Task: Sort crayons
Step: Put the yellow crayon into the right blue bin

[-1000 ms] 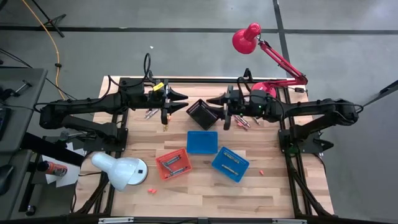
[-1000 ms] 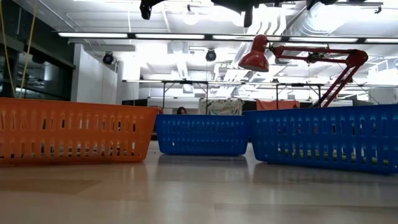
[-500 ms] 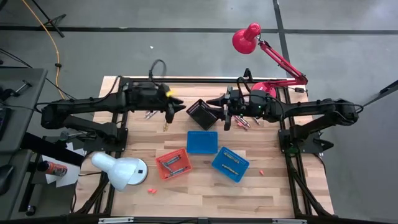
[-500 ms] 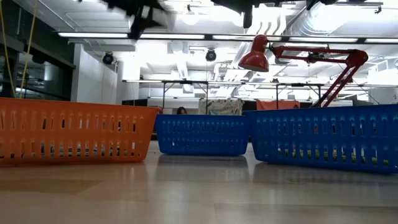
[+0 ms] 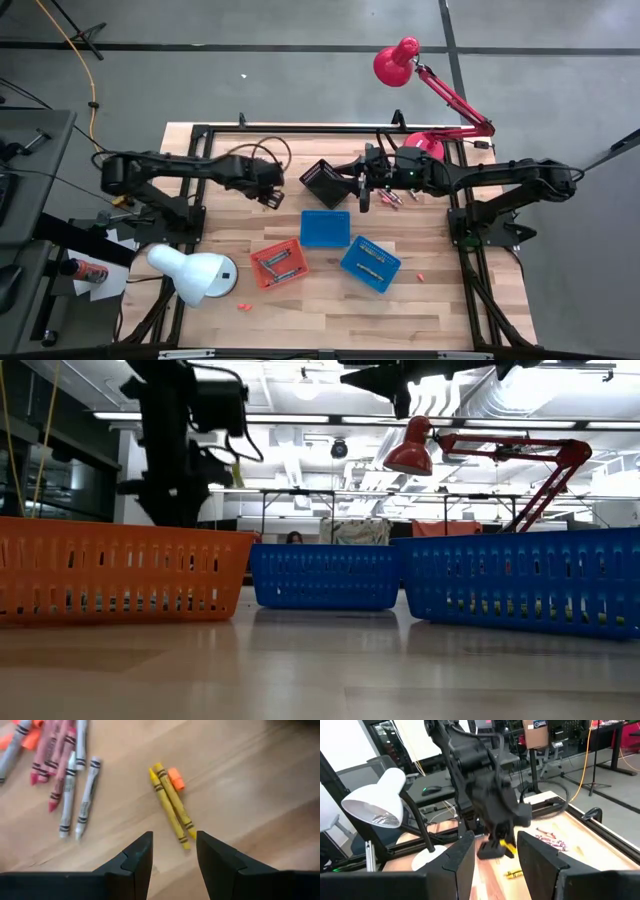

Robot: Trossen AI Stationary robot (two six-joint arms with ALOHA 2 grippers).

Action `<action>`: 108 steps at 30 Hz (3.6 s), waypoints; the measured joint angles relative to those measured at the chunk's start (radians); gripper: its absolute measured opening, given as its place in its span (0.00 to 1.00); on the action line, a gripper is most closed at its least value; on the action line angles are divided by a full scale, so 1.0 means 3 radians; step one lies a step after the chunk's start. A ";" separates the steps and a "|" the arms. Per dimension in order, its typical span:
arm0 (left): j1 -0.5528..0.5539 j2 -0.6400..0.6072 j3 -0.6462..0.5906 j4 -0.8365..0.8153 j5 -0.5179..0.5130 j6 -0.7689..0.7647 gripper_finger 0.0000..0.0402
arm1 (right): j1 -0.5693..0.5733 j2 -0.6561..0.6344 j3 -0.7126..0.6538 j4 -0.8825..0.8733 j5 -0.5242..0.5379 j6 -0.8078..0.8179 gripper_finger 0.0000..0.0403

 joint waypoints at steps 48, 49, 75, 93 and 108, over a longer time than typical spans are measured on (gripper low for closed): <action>0.0328 0.0075 -0.0851 0.1037 0.0446 -0.0359 0.21 | 0.0004 0.0000 0.0000 -0.0234 0.0058 0.0225 0.35; 0.0328 0.0075 -0.0851 0.1014 0.0423 -0.0356 0.18 | 0.0004 0.0000 0.0000 -0.0233 0.0058 0.0223 0.35; 0.0052 -0.1711 -0.0485 0.2703 0.0218 0.1030 0.00 | 0.0004 0.0001 0.0000 -0.0026 -0.0065 0.0337 0.35; -0.0427 -0.1285 -0.0483 0.3330 0.0222 0.1181 0.00 | -0.0077 -0.0137 0.0001 0.0576 -0.0193 0.0076 0.35; -0.1083 0.1331 0.0963 0.3254 0.1323 0.2121 0.00 | -0.0307 -0.0675 0.0003 0.0698 0.0176 -0.0127 0.35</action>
